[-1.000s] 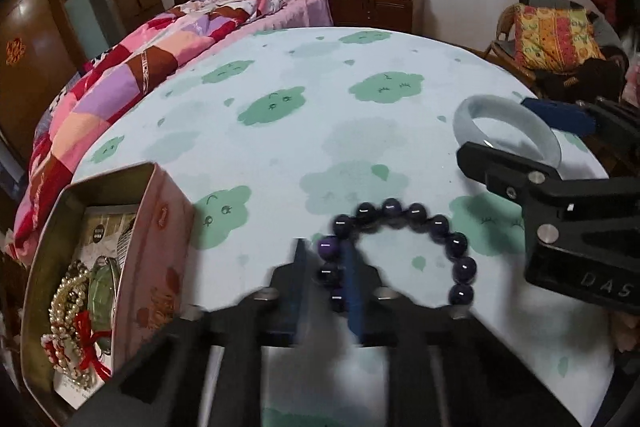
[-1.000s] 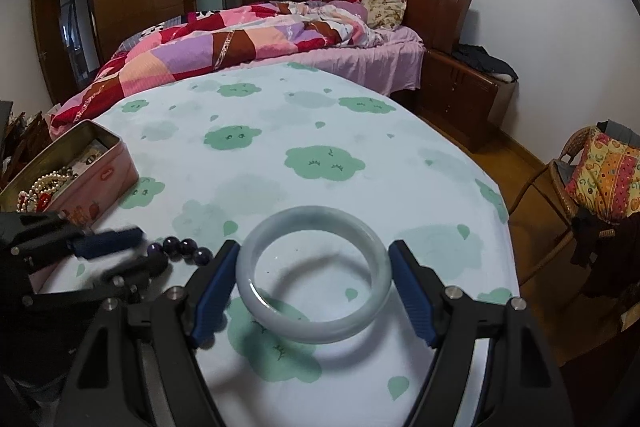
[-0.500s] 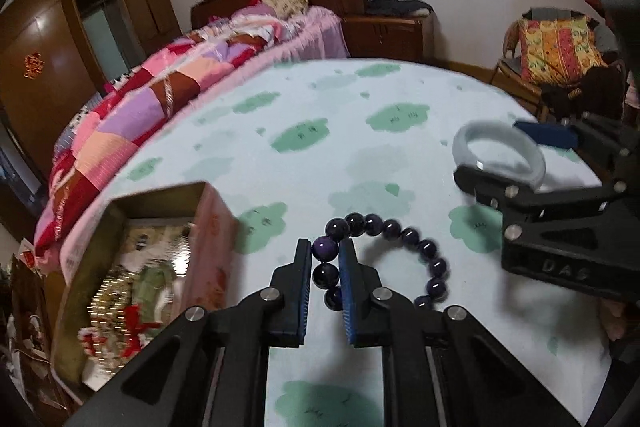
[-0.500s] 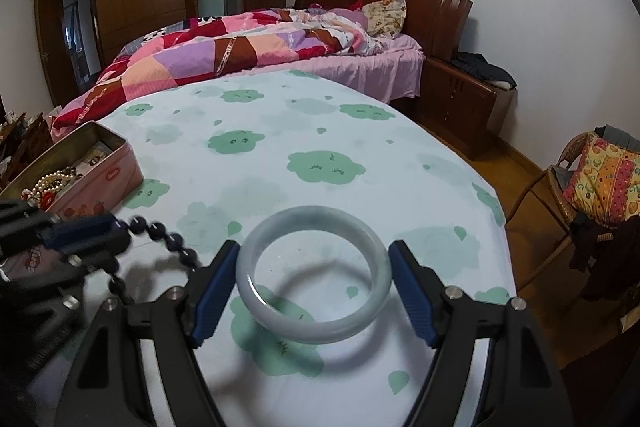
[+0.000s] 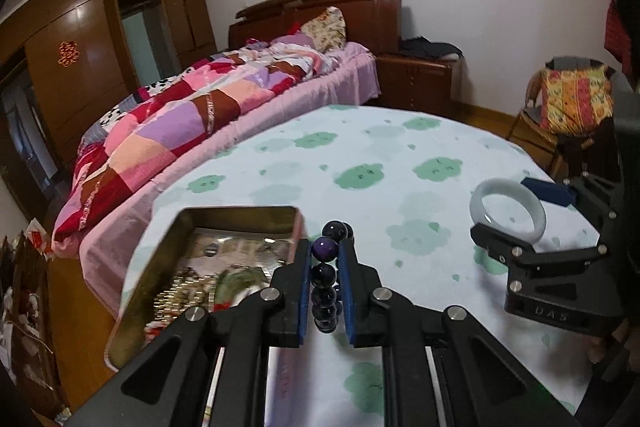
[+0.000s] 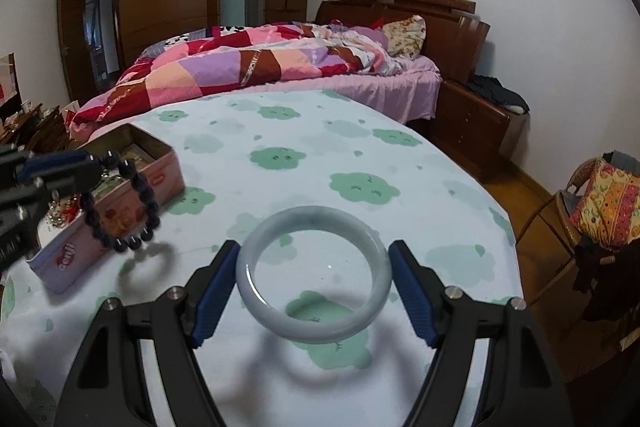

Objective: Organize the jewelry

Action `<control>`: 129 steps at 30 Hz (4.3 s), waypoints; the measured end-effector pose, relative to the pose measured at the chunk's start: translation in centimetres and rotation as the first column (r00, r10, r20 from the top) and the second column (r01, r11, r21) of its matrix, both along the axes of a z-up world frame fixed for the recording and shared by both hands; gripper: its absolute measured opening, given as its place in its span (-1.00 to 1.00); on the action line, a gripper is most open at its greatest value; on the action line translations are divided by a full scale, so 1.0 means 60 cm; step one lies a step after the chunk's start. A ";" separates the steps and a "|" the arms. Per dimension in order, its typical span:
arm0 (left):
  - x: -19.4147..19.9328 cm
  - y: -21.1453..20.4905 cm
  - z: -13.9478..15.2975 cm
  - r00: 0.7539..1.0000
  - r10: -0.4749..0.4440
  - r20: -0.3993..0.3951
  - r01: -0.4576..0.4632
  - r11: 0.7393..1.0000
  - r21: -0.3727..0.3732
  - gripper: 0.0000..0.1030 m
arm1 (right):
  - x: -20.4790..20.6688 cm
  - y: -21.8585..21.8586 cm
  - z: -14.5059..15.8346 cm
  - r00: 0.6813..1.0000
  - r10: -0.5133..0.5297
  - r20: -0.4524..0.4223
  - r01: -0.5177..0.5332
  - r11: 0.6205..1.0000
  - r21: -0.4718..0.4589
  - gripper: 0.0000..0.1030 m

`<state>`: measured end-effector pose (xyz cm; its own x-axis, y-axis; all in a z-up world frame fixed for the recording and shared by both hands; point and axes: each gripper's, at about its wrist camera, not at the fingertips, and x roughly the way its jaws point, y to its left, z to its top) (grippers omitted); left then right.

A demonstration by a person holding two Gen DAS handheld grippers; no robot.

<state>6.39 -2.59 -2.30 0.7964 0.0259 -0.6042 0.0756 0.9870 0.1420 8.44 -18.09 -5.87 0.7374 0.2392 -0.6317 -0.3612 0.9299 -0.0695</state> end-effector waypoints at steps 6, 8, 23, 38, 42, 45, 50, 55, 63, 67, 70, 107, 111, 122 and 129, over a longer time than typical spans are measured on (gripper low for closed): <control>-0.018 0.031 0.038 0.998 0.032 0.053 -0.031 0.999 -0.018 -0.75 | -0.005 0.028 0.010 0.999 0.035 0.019 -0.035 0.999 -0.013 0.50; -0.026 0.041 0.051 0.997 0.040 0.071 -0.039 0.999 -0.022 -0.75 | -0.008 0.038 0.015 0.998 0.050 0.029 -0.050 0.999 -0.017 0.50; -0.037 0.131 0.066 0.984 0.151 0.093 -0.147 0.988 -0.047 -0.75 | -0.013 0.141 0.065 0.975 0.187 0.119 -0.181 0.982 -0.061 0.50; -0.025 0.200 0.035 0.973 0.221 0.060 -0.216 0.974 -0.073 -0.74 | -0.008 0.249 0.069 0.943 0.294 0.153 -0.278 0.953 -0.120 0.50; -0.022 0.208 0.026 0.973 0.227 0.049 -0.223 0.971 -0.082 -0.74 | -0.004 0.274 0.060 0.936 0.317 0.153 -0.298 0.945 -0.138 0.50; -0.019 0.213 0.019 0.973 0.229 0.039 -0.225 0.970 -0.086 -0.74 | 0.000 0.286 0.052 0.933 0.329 0.146 -0.308 0.940 -0.149 0.50; -0.015 0.221 0.007 0.972 0.233 0.021 -0.230 0.969 -0.092 -0.74 | 0.004 0.297 0.037 0.932 0.337 0.132 -0.314 0.935 -0.166 0.50; -0.005 0.220 -0.012 0.974 0.228 -0.015 -0.228 0.969 -0.092 -0.74 | 0.012 0.309 0.011 0.926 0.369 0.083 -0.349 0.919 -0.184 0.50; -0.001 0.225 -0.036 0.971 0.233 -0.049 -0.237 0.966 -0.100 -0.73 | 0.013 0.324 -0.030 0.906 0.423 -0.016 -0.416 0.884 -0.215 0.50; -0.006 0.229 -0.026 0.969 0.244 -0.033 -0.246 0.964 -0.106 -0.55 | 0.002 0.326 -0.030 0.898 0.439 -0.008 -0.429 0.873 -0.231 0.51; -0.014 0.232 -0.017 0.964 0.267 -0.014 -0.267 0.958 -0.102 -0.06 | -0.005 0.324 -0.018 0.898 0.440 0.016 -0.424 0.874 -0.239 0.52; -0.078 0.225 0.046 0.954 0.290 0.081 -0.285 0.956 -0.061 0.22 | -0.035 0.172 0.074 0.966 0.208 0.153 -0.190 0.974 -0.120 0.77; -0.082 0.221 0.050 0.954 0.285 0.089 -0.280 0.958 -0.058 0.23 | -0.038 0.169 0.075 0.966 0.203 0.161 -0.186 0.976 -0.115 0.77; -0.084 0.218 0.050 0.954 0.287 0.088 -0.284 0.958 -0.042 0.32 | -0.038 0.160 0.072 0.969 0.186 0.163 -0.171 0.980 -0.103 0.77; -0.082 0.217 0.049 0.953 0.289 0.086 -0.288 0.957 -0.021 0.41 | -0.037 0.152 0.075 0.969 0.176 0.171 -0.161 0.982 -0.096 0.77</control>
